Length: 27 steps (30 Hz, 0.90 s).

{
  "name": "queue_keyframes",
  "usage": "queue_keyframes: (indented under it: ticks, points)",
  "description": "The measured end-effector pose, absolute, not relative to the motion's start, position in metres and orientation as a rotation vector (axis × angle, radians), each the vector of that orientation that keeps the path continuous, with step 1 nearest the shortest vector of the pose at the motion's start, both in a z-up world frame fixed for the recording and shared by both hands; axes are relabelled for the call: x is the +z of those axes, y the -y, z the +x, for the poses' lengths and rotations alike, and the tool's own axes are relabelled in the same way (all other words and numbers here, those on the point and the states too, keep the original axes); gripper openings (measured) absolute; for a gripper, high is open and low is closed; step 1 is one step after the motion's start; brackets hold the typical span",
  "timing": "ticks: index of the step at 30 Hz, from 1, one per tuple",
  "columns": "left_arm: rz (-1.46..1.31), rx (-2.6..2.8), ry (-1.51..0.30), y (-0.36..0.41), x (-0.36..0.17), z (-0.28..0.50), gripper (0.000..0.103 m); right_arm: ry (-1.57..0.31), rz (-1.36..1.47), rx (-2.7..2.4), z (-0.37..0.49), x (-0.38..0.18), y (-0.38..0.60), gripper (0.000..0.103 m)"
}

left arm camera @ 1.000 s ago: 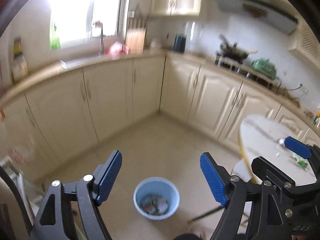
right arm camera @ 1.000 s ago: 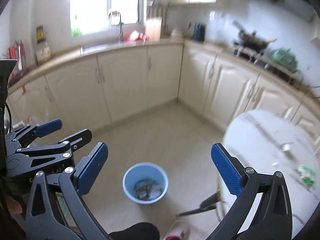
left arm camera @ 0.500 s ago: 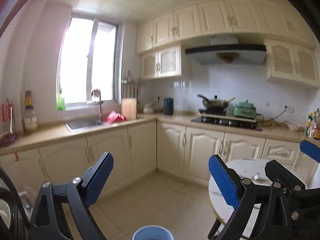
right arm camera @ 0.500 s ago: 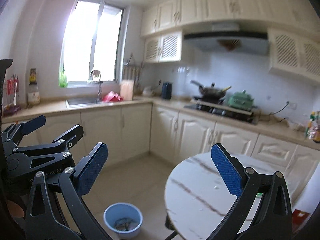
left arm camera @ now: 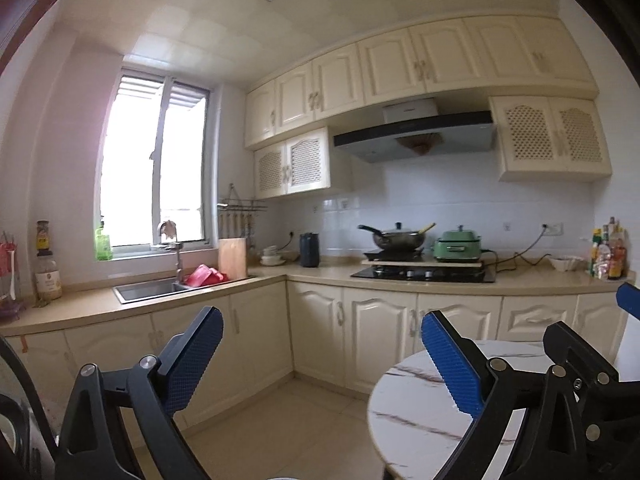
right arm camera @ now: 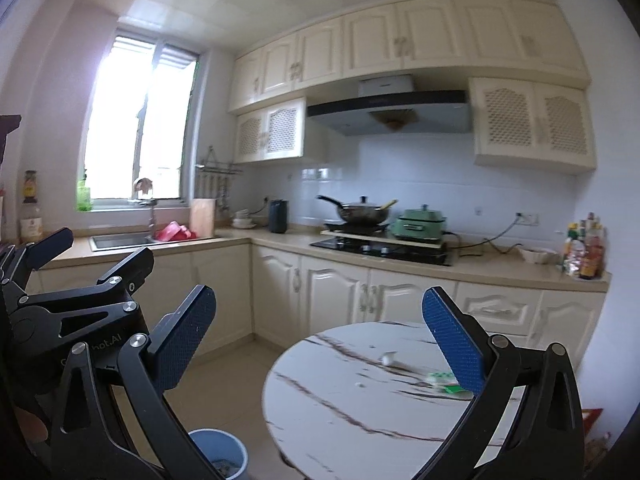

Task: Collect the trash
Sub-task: 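Raise both tools from the bin and return toward the table, then grasp the small yogurt cup with the left tool while the right tool grasps the green-checkered bag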

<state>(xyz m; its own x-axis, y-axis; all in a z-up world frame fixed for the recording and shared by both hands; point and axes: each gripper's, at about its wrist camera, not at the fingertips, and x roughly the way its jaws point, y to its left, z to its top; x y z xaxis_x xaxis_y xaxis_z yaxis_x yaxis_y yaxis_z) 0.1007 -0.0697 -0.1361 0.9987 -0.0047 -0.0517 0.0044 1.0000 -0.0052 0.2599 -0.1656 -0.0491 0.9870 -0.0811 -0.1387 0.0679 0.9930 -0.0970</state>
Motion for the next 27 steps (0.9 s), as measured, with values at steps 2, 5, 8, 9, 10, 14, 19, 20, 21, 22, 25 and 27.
queue_keyframes:
  ticks: [2, 5, 8, 9, 10, 14, 19, 20, 21, 22, 25, 27]
  points:
    - [-0.003, -0.025, -0.052, 0.068, -0.134, 0.115, 0.101, -0.135, -0.087, -0.11, 0.256, -0.047, 0.18, 0.103]
    - [0.021, -0.086, -0.059, 0.09, -0.133, 0.133, 0.102, -0.133, -0.077, -0.157, 0.251, -0.046, 0.204, 0.103]
    - [0.051, -0.159, -0.083, 0.1, -0.13, 0.156, 0.102, -0.149, -0.054, -0.205, 0.252, -0.049, 0.233, 0.103]
    - [0.073, -0.199, -0.106, 0.112, -0.133, 0.163, 0.102, -0.156, -0.047, -0.217, 0.253, -0.051, 0.241, 0.103]
    - [0.083, -0.217, -0.122, 0.116, -0.132, 0.173, 0.102, -0.167, -0.039, -0.233, 0.255, -0.053, 0.251, 0.103]
    - [0.126, -0.326, -0.209, 0.144, -0.142, 0.203, 0.102, -0.232, -0.013, -0.312, 0.266, -0.069, 0.293, 0.103]
    - [0.186, -0.428, -0.333, 0.175, -0.164, 0.246, 0.102, -0.324, 0.007, -0.374, 0.284, -0.098, 0.338, 0.103]
    - [0.196, -0.436, -0.355, 0.178, -0.168, 0.256, 0.102, -0.358, 0.016, -0.383, 0.291, -0.107, 0.35, 0.103]
    - [0.207, -0.443, -0.379, 0.182, -0.173, 0.267, 0.102, -0.382, 0.023, -0.392, 0.297, -0.113, 0.358, 0.103]
    - [0.214, -0.447, -0.399, 0.186, -0.175, 0.28, 0.102, -0.409, 0.034, -0.401, 0.303, -0.121, 0.367, 0.103]
    - [0.232, -0.459, -0.473, 0.197, -0.18, 0.325, 0.102, -0.5, 0.063, -0.41, 0.327, -0.147, 0.397, 0.103]
    - [0.239, -0.445, -0.521, 0.198, -0.185, 0.358, 0.102, -0.579, 0.084, -0.407, 0.349, -0.165, 0.418, 0.103]
